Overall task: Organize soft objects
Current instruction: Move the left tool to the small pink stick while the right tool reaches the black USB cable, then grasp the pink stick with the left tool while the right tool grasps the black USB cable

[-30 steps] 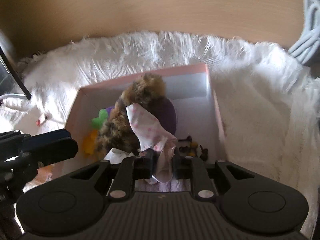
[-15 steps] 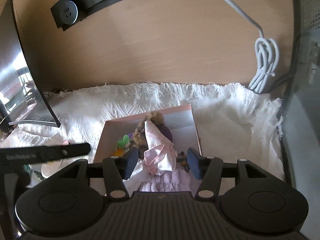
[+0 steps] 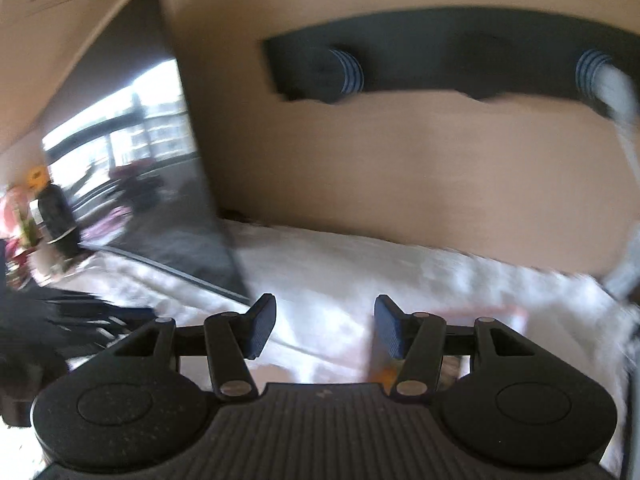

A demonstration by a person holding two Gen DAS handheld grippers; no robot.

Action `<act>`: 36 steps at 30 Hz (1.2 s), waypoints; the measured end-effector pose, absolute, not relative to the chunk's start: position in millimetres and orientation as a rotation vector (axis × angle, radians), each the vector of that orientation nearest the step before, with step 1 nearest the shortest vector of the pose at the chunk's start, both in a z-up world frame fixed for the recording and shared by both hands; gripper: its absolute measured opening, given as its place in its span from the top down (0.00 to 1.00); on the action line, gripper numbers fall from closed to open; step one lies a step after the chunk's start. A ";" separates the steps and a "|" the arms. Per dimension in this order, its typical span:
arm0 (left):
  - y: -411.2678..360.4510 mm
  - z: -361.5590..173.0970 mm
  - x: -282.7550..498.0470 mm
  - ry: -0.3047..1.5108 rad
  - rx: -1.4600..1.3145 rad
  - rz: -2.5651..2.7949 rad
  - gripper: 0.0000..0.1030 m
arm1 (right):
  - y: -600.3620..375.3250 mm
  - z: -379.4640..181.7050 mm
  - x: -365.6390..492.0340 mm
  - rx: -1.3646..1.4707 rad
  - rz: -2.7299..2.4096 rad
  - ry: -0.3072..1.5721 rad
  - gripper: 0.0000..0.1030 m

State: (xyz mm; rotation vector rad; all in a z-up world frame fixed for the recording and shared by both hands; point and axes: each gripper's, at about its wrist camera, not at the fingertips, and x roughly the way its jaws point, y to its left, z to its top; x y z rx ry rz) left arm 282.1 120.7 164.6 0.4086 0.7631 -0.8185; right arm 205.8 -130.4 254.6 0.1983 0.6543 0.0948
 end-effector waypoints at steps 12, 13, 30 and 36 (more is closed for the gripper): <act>78.0 85.6 352.8 0.777 0.782 -0.916 0.80 | -95.3 220.4 207.4 0.083 0.077 0.795 0.46; 77.8 79.6 357.1 0.750 0.802 -0.929 0.79 | -97.9 215.5 207.1 0.096 0.066 0.809 0.46; 82.0 23.8 414.1 0.892 0.765 -0.909 0.71 | -24.7 193.1 193.0 -0.259 0.238 0.753 0.46; 93.6 27.5 434.8 0.989 0.610 -0.900 0.72 | 14.7 169.0 219.8 -0.436 0.348 0.832 0.47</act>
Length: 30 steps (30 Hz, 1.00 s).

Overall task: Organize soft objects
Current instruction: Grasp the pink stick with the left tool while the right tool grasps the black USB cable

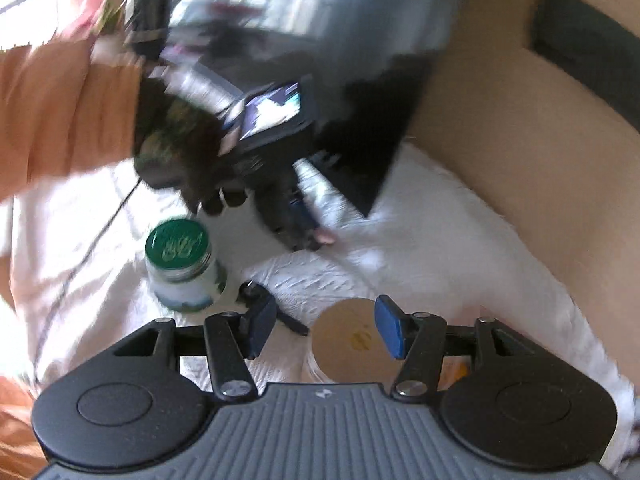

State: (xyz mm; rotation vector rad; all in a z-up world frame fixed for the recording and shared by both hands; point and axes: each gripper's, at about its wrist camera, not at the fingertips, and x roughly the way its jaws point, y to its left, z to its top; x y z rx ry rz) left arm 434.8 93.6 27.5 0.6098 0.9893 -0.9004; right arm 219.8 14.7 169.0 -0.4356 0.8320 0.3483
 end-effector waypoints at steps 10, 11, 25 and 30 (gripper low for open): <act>140.0 54.8 409.6 0.912 0.574 -0.860 0.86 | 67.0 124.2 266.7 -0.758 0.639 1.018 0.59; 149.5 63.1 407.6 0.892 0.558 -0.851 0.86 | 69.9 118.1 276.6 -0.755 0.643 1.055 0.59; 235.7 108.8 350.3 0.838 0.357 -0.723 0.86 | 86.1 54.6 345.4 -0.655 0.580 1.345 0.87; 238.0 113.1 322.1 0.843 0.391 -0.681 0.86 | 84.0 80.9 329.6 -0.610 0.587 1.269 0.87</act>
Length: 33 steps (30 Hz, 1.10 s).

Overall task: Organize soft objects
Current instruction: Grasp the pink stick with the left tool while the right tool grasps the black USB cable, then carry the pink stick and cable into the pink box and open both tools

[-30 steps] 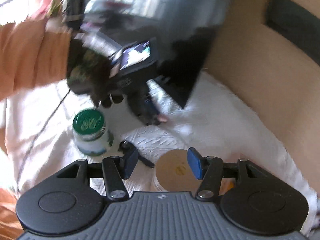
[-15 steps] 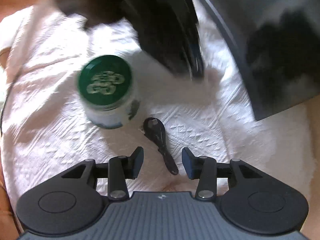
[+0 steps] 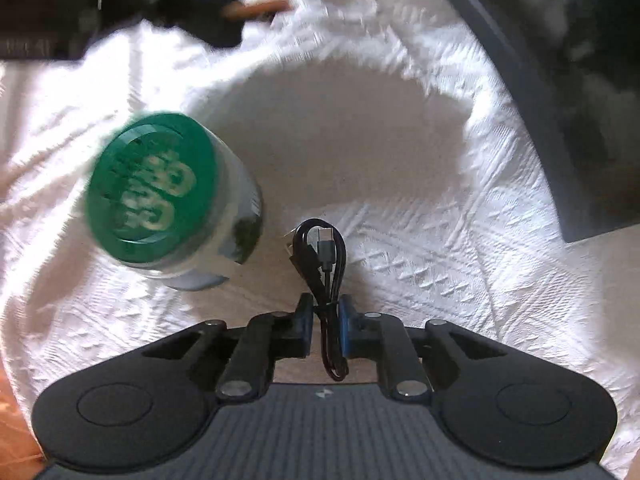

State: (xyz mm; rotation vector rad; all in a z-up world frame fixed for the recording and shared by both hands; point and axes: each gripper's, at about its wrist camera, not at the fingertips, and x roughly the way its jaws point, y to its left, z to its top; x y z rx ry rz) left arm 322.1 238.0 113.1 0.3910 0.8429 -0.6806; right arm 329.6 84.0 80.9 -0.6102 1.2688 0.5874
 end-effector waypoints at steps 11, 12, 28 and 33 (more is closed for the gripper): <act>210.2 180.7 267.5 0.725 0.403 -0.641 0.86 | 39.9 221.4 276.7 -0.368 0.589 0.973 0.87; 201.0 188.4 262.0 0.707 0.410 -0.657 0.86 | 32.3 232.6 270.5 -0.353 0.580 0.948 0.87; 18.6 184.2 208.6 0.664 0.276 -0.995 0.86 | -157.5 250.0 190.5 0.003 0.229 0.797 0.87; -31.7 143.5 209.0 0.758 0.138 -0.985 0.86 | -205.5 224.4 181.7 0.090 0.079 0.807 0.87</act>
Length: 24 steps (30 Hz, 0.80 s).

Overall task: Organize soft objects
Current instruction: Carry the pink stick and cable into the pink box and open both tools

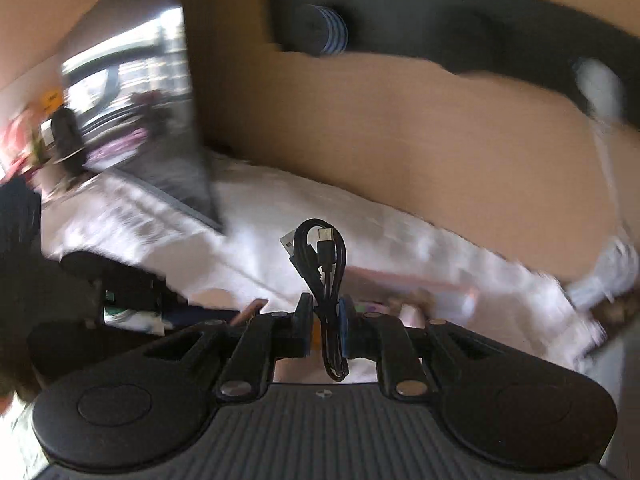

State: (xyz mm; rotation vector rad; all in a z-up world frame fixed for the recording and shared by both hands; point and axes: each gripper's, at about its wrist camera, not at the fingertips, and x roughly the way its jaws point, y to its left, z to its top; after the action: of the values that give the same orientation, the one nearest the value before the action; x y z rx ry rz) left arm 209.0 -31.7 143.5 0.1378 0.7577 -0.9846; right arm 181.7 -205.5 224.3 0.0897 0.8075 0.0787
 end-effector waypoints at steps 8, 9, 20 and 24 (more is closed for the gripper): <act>-89.7 95.5 225.8 0.878 0.182 -0.830 0.86 | -255.1 155.0 198.4 0.274 -0.044 0.895 0.87; -94.2 88.7 228.4 0.910 0.192 -0.805 0.86 | -257.6 147.8 199.1 0.286 -0.058 0.903 0.87; -131.3 44.8 225.2 0.970 0.488 -0.722 0.84 | -255.5 75.8 245.5 0.165 -0.142 1.034 0.87; -134.7 43.9 223.6 0.951 0.549 -0.719 0.83 | -258.3 64.0 251.2 0.188 -0.123 1.057 0.87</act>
State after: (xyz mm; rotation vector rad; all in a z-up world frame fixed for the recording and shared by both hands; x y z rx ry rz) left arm 223.6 -134.7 43.9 0.5494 0.9507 -0.7191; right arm 251.2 -258.3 64.0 0.1882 1.0572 -0.1232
